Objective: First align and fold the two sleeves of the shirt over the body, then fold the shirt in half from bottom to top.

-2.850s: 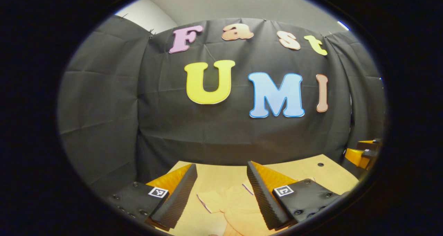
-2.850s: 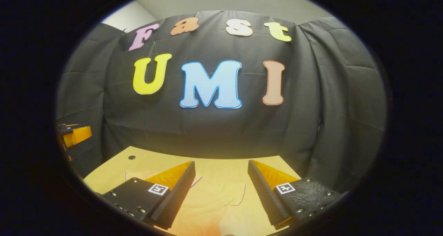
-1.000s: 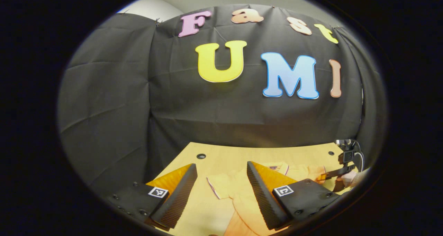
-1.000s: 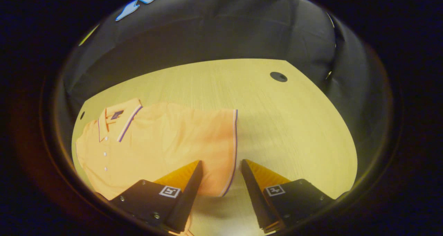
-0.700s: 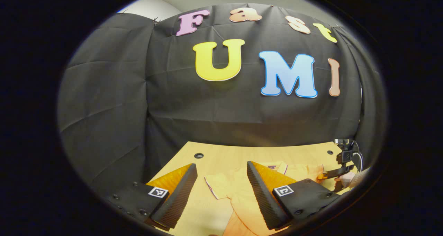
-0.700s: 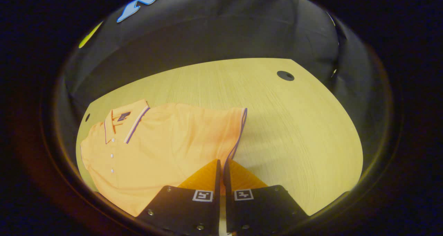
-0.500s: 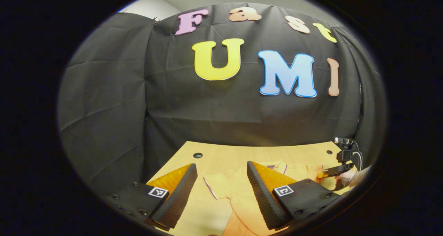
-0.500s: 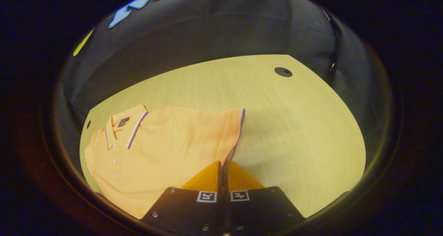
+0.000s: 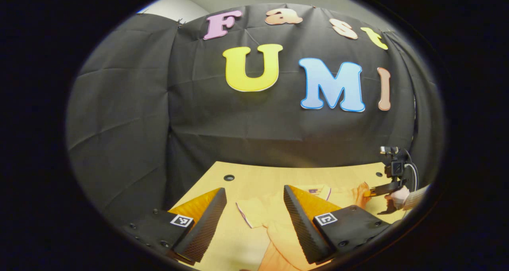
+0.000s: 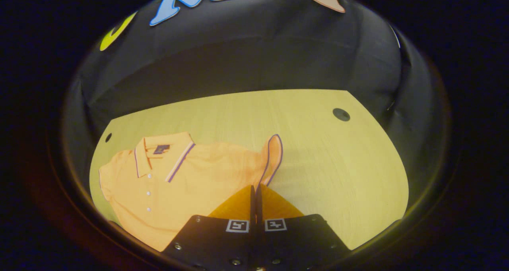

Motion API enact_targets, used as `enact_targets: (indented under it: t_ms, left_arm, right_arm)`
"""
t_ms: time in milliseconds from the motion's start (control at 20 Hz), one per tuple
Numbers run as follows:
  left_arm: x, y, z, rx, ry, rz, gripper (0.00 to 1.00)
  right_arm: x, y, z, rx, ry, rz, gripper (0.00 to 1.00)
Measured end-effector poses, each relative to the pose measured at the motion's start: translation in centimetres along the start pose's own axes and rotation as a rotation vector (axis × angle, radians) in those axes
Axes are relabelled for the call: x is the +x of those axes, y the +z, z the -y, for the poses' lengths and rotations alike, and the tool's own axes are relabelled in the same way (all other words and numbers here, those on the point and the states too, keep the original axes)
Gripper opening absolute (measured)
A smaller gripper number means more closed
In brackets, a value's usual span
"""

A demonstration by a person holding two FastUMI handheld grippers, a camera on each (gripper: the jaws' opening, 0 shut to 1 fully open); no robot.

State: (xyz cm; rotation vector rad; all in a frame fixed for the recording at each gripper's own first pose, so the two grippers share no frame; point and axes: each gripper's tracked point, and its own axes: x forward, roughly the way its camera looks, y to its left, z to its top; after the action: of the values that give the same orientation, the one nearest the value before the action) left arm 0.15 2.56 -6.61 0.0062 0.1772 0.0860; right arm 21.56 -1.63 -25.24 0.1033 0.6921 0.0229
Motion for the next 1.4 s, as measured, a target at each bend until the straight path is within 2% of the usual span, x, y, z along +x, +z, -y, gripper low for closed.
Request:
enact_targets:
  t_ms: [250, 400, 600, 750, 850, 900, 950, 1050, 1100, 1150, 1400]
  left_arm:
    - [-0.2, -0.6, -1.5, -0.007, 0.027, -0.003, 0.95]
    - [-0.2, -1.0, -2.4, -0.016, 0.047, -0.009, 0.94]
    - [0.0, -1.4, -3.0, -0.026, 0.070, -0.020, 0.94]
    - [0.4, -2.0, -3.0, -0.029, 0.075, -0.030, 0.95]
    - [0.8, -2.7, -3.0, -0.034, 0.070, -0.041, 0.95]
    - [1.1, -3.0, -2.9, -0.038, 0.064, -0.046, 0.95]
    - [1.6, -3.3, -2.6, -0.041, 0.058, -0.052, 0.95]
    - [2.9, -4.3, -2.0, -0.036, 0.045, -0.064, 0.96]
    - [3.7, -4.8, -1.8, -0.032, 0.037, -0.074, 0.95]
    - [4.6, -5.4, -1.6, -0.027, 0.028, -0.085, 0.94]
    - [10.0, -9.6, -1.4, -0.014, -0.016, -0.143, 0.95]
  right_arm:
    - [-1.0, 1.0, -7.2, -0.080, 0.121, 0.028, 0.00]
    - [-1.2, -0.4, -11.2, -0.145, 0.190, 0.006, 0.00]
    - [-0.5, -2.9, -14.0, -0.213, 0.229, -0.047, 0.00]
    - [0.0, -4.0, -14.2, -0.235, 0.221, -0.083, 0.00]
    - [0.1, -4.4, -15.0, -0.220, 0.263, -0.101, 0.06]
    - [-0.2, -4.6, -15.2, -0.213, 0.274, -0.112, 0.24]
    - [-0.3, -4.2, -14.8, -0.219, 0.261, -0.103, 0.30]
    - [-0.9, -3.3, -14.2, -0.225, 0.244, -0.077, 0.29]
    - [-1.3, -3.1, -14.4, -0.220, 0.250, -0.067, 0.24]
    - [-1.8, -2.7, -14.2, -0.216, 0.250, -0.058, 0.29]
    - [-4.9, -0.9, -13.2, -0.191, 0.258, -0.003, 0.29]
